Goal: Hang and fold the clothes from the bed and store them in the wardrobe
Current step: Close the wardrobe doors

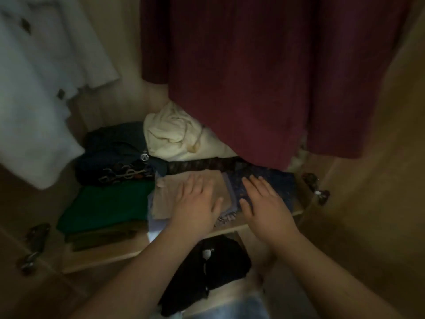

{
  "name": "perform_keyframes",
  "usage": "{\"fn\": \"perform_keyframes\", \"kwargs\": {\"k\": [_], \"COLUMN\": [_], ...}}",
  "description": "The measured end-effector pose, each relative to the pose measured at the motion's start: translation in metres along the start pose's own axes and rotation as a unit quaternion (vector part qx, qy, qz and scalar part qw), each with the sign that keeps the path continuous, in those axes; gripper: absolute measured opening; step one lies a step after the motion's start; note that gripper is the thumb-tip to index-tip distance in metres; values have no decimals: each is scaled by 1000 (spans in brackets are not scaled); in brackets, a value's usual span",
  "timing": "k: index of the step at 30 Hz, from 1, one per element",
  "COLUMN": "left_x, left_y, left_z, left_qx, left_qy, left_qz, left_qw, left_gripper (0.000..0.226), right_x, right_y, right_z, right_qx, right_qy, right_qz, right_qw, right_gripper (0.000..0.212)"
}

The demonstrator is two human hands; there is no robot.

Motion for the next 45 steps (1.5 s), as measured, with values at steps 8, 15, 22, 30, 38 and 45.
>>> {"fn": "perform_keyframes", "kwargs": {"k": [8, 15, 22, 30, 38, 45], "left_x": [-84, -159, -190, -190, -196, -195], "left_y": [192, 342, 416, 391, 306, 189], "left_z": [70, 118, 123, 106, 97, 71], "left_qx": [-3, -30, -57, -40, -50, -96], "left_qy": [-62, -111, -123, -94, -87, -42], "left_qz": [91, 168, 207, 159, 84, -19], "left_qw": [994, 979, 969, 982, 991, 994], "left_gripper": [68, 65, 65, 65, 65, 61], "right_x": [-187, -359, -428, -369, -367, -326], "right_y": [112, 195, 276, 262, 196, 87], "right_z": [-61, -98, -124, -128, -104, -50], "right_qx": [-21, 43, 97, 245, 299, 237], "right_qy": [25, 94, 115, 75, 93, 21], "right_qz": [96, 180, 311, 251, 194, 45], "right_qw": [995, 978, 938, 933, 930, 970], "right_gripper": [65, 56, 61, 45, 52, 92]}}
Point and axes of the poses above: each hand's wrist, its own x-axis towards the middle knuckle, its own z-axis out of the palm, y = z × x, the point moved 7 cm from there along x, towards the middle knuckle, and after that the axes turned 5 degrees about -x, right-handed, at the moved point
